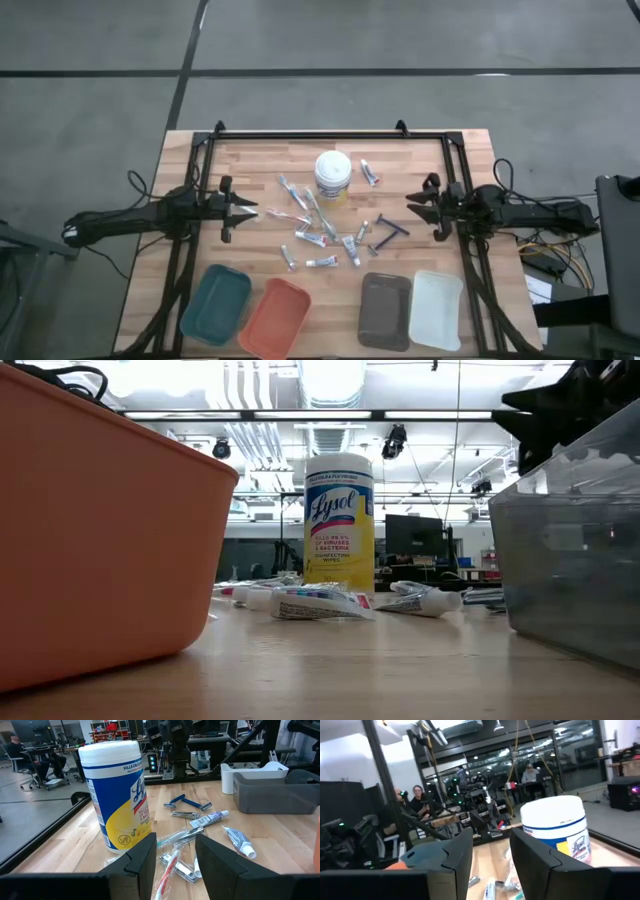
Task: Pick & Place Travel size toiletries
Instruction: Put the white toothpaste into the black bin
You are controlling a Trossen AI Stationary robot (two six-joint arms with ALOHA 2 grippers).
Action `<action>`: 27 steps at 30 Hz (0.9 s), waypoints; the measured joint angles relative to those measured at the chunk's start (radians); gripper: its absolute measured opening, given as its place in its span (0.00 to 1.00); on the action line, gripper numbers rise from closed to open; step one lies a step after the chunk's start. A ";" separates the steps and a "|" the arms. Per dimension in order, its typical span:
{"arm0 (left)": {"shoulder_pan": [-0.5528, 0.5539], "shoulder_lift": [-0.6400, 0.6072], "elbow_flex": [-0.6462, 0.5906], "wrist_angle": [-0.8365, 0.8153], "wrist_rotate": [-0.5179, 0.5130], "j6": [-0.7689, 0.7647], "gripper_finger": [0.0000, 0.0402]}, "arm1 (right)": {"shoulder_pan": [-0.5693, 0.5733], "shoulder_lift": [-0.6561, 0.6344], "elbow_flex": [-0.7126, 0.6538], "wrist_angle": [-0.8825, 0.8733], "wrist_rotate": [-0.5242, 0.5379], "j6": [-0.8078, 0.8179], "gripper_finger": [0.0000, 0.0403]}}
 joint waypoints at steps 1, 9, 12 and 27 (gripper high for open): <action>0.000 0.000 0.000 0.000 0.000 0.000 0.35 | 0.000 0.025 0.000 0.016 0.020 0.000 0.32; 0.000 0.000 0.000 0.000 0.000 0.000 0.35 | 0.000 0.235 0.068 0.010 0.170 -0.006 0.32; 0.000 0.000 0.000 0.000 0.000 0.000 0.35 | 0.000 0.318 0.141 -0.056 0.171 -0.028 0.32; 0.000 0.000 0.000 0.000 0.000 0.000 0.35 | -0.005 0.679 0.543 -0.541 0.709 -0.106 0.32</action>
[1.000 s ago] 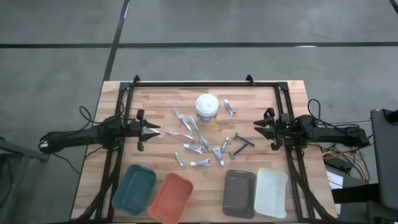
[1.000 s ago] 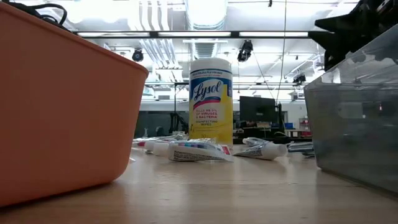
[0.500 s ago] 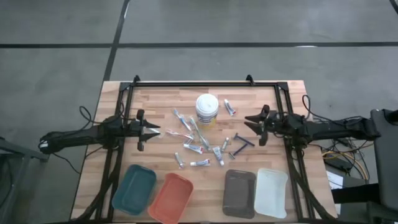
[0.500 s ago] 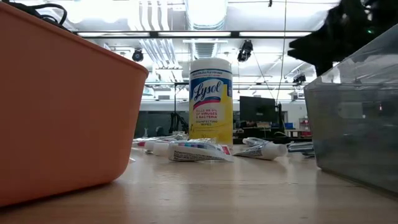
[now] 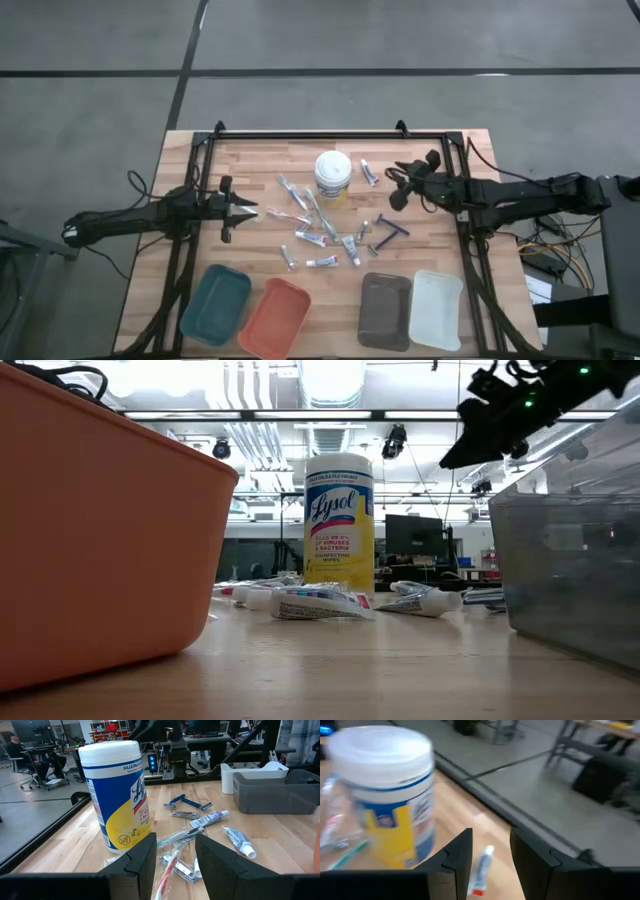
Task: Pick & Place Travel size toiletries
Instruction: Put the white toothpaste into the black bin
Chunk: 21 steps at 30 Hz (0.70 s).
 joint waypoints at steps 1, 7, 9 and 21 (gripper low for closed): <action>0.000 0.000 0.000 0.000 0.000 0.000 0.35 | -0.005 0.017 0.011 0.001 0.026 -0.001 0.32; 0.000 0.000 0.000 0.000 0.000 0.000 0.35 | -0.066 0.105 0.051 -0.003 0.070 -0.006 0.32; 0.000 0.000 0.000 0.000 0.000 0.000 0.35 | -0.095 0.129 0.054 -0.004 0.065 -0.008 0.32; 0.000 0.000 0.000 0.000 0.000 0.000 0.35 | -0.301 0.232 0.059 -0.020 -0.257 0.084 0.32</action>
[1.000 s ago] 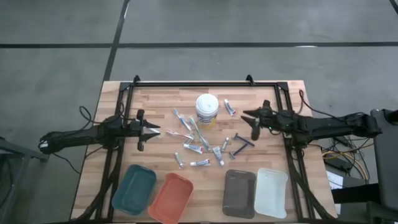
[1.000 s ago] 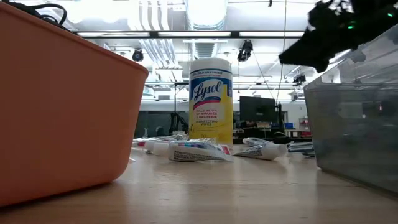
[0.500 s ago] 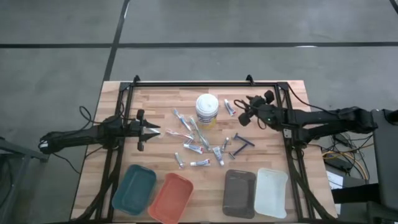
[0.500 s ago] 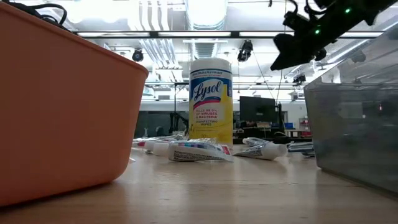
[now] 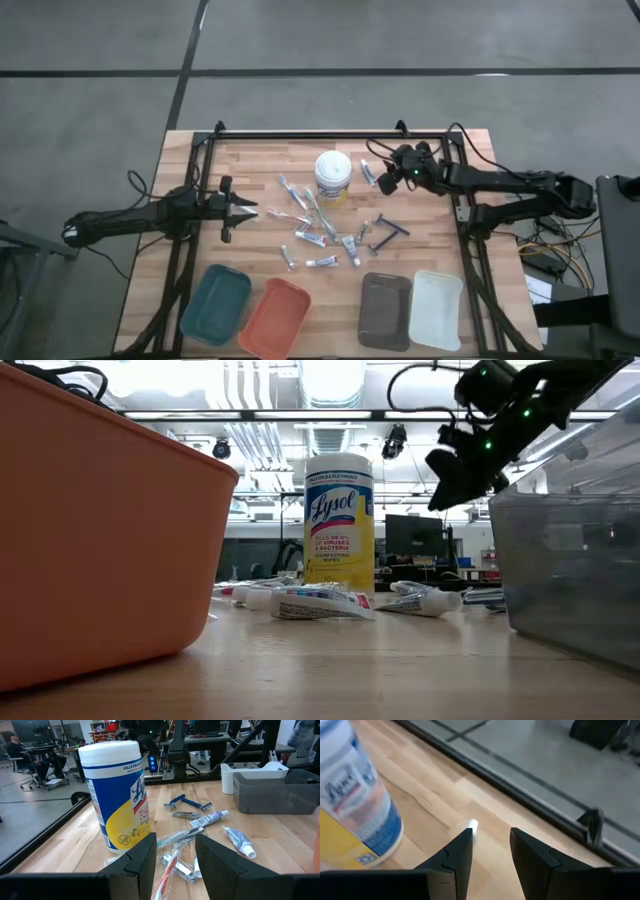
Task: Pick & Place Travel size toiletries
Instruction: Put the white toothpaste into the black bin
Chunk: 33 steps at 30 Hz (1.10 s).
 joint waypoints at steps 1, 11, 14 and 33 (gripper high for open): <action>0.000 0.000 0.000 0.000 0.000 0.000 0.35 | -0.008 0.010 0.004 -0.013 -0.004 0.010 0.32; 0.000 0.000 0.000 0.000 0.000 0.000 0.35 | -0.030 0.110 0.074 -0.167 -0.007 0.054 0.48; 0.000 0.000 0.000 0.000 0.000 0.000 0.35 | -0.030 0.146 0.094 -0.185 -0.007 0.064 0.52; 0.000 0.000 0.000 0.000 0.000 0.000 0.35 | -0.069 0.443 0.326 -0.291 -0.143 0.070 0.54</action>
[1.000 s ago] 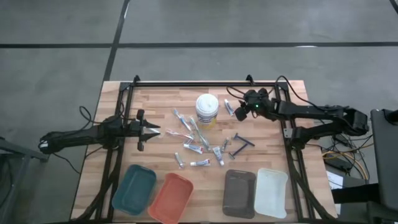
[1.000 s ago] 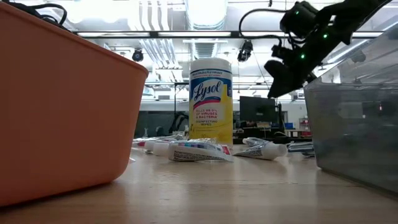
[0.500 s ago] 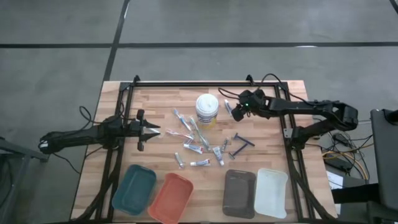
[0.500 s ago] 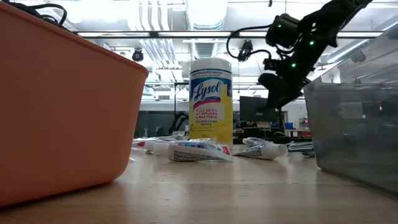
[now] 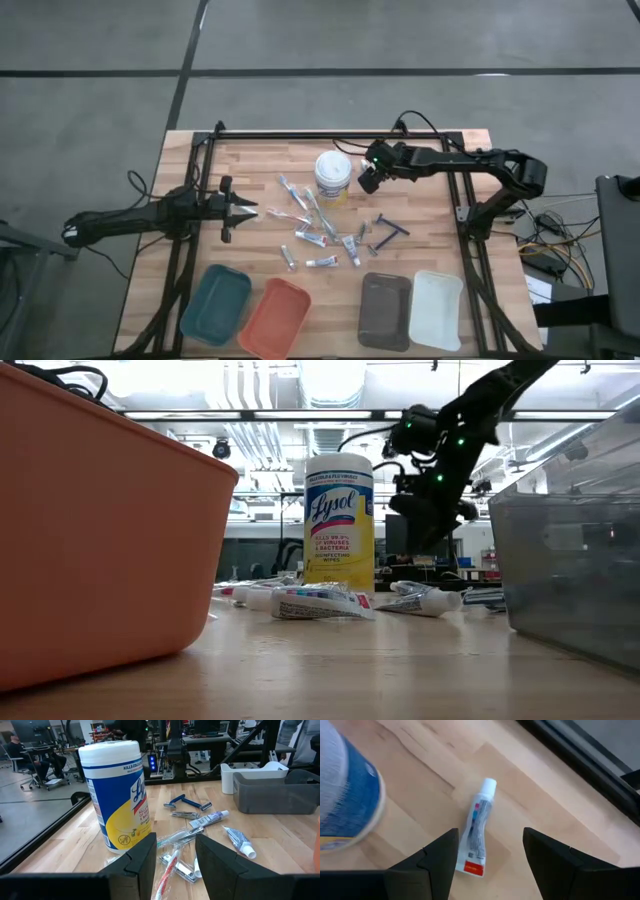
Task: Pick & Place Travel size toiletries
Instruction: Put the white toothpaste into the black bin
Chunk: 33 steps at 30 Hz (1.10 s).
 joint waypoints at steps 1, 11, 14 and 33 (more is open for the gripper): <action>0.000 0.000 0.000 0.000 0.000 0.000 0.35 | -0.004 0.015 0.007 -0.008 -0.010 0.000 0.54; 0.000 0.000 0.000 0.000 0.000 0.000 0.35 | -0.014 0.131 0.029 -0.007 -0.039 -0.022 0.54; 0.000 0.000 0.000 0.000 0.000 0.000 0.35 | -0.030 0.148 0.035 -0.005 -0.039 -0.031 0.54; 0.000 0.000 0.000 0.000 0.000 0.000 0.35 | -0.065 0.150 -0.008 0.082 -0.171 -0.015 0.54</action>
